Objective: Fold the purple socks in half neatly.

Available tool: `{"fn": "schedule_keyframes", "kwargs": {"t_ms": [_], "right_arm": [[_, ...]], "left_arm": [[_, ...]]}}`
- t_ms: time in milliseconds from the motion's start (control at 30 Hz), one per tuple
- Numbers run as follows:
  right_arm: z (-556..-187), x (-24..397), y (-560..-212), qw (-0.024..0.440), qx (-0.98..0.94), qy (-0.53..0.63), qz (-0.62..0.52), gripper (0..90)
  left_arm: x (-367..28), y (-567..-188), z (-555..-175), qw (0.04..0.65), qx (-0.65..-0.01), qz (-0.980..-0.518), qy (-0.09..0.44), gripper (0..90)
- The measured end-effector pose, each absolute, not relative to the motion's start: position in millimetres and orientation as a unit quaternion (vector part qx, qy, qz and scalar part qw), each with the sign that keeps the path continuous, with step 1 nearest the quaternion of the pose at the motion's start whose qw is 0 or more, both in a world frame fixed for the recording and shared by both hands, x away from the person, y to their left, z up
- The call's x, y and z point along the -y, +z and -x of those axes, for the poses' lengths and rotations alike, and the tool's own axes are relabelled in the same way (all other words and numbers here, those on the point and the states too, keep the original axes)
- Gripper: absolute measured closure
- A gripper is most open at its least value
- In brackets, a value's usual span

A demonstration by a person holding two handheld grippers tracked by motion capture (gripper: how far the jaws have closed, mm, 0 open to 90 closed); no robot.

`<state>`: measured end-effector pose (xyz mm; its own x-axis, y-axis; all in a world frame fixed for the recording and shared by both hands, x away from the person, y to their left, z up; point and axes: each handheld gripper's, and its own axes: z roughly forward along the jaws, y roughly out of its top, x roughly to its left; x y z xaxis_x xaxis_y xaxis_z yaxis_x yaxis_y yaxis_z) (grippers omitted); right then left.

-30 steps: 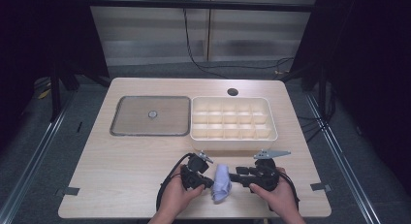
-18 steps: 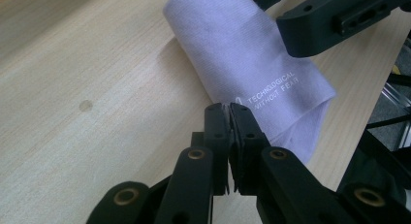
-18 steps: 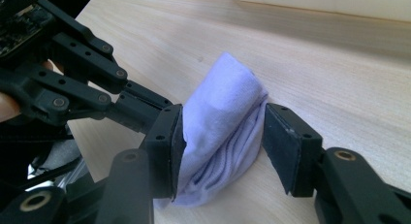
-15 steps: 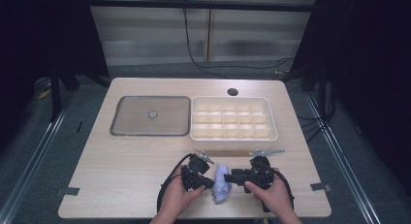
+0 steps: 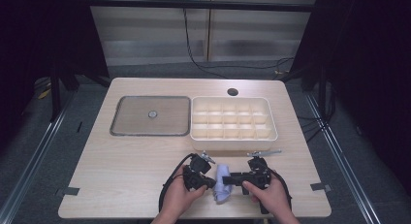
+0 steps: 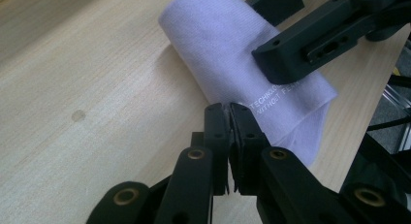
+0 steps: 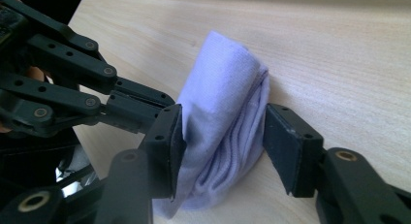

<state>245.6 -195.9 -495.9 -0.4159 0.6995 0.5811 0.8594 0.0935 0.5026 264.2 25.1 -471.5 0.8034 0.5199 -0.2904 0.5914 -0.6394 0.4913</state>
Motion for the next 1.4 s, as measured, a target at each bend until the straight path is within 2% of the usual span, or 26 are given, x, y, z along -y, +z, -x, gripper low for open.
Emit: {"fn": "schedule_keyframes", "kwargs": {"t_ms": [333, 533, 700, 1133, 1400], "right_arm": [[-245, 194, -500, 0.107, 0.729, -0.406, 0.540, 56.7], [-244, 194, -500, 0.119, 0.721, -0.404, 0.550, 67.9], [-247, 194, -498, 0.130, 0.719, -0.394, 0.558, 72.4], [-255, 201, -488, 0.136, 0.727, -0.376, 0.559, 74.4], [-259, 202, -483, 0.138, 0.729, -0.369, 0.560, 74.5]], "left_arm": [[-24, -473, -264, 0.294, -0.308, -0.903, -0.061, 86.6], [-22, -475, -263, 0.298, -0.310, -0.901, -0.063, 86.2], [-24, -475, -264, 0.295, -0.310, -0.902, -0.060, 84.9], [-50, -473, -270, 0.310, -0.318, -0.895, -0.031, 63.6], [-68, -474, -277, 0.326, -0.309, -0.894, -0.009, 44.4]]}}
